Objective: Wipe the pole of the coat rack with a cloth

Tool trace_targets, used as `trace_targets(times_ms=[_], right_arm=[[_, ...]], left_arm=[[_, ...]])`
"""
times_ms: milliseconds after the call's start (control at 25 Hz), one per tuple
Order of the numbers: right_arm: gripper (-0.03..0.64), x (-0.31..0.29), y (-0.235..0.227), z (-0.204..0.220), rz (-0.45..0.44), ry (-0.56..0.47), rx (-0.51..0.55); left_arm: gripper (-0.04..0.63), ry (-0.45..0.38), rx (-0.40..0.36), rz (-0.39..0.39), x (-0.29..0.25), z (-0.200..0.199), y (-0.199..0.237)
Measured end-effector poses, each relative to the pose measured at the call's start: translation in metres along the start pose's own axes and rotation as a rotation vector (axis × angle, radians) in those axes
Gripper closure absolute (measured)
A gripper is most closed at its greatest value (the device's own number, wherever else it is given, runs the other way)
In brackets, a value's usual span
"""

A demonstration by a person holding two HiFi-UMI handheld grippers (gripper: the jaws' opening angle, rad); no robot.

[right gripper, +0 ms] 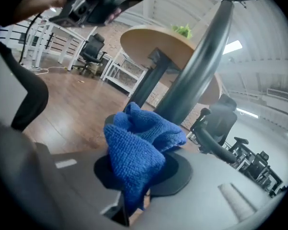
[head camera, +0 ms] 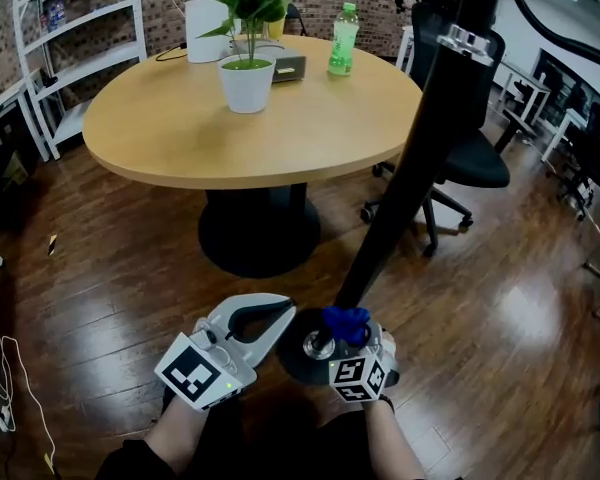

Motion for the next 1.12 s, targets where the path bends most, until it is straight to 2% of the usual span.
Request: trace_targets(times_ms=[120,400,600,760,880,1120], right_arm=[[0.541,0.031,-0.032,-0.046,0.057,-0.093,-0.012],[0.543,0.111,-0.12,-0.184,0.223,-0.446,0.012],[0.543,0.154,-0.167,-0.266,0.307,-0.636,0.097],[0.543,0.18,-0.203,-0.311,0.333,-0.7,0.082],[0.543,0.2,-0.231,-0.336,0.364,-0.735,0.064],[0.543,0.224,-0.257,-0.354,0.438,-0.773,0.091]], left_arm=[[0.592,-0.012,-0.007,0.016,-0.002,-0.002,-0.003],[0.592,-0.055,-0.016,0.037,0.002,-0.017,0.0],[0.592,-0.08,-0.036,0.05,0.011,-0.032,0.004],[0.592,-0.097,-0.027,0.047,0.023,-0.046,0.007],[0.592,-0.125,-0.053,0.04,0.033,-0.059,0.009],[0.592,-0.14,-0.055,0.013,0.044,-0.072,0.018]])
Point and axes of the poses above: the fingertips, and each gripper's own axes: x backward along the fingers, y to its left, z out of its underside, the point moved 2 cm from there along x, backward along the fingers, and after that the axes turned 4 degrees about y, right-handed, at the moved point
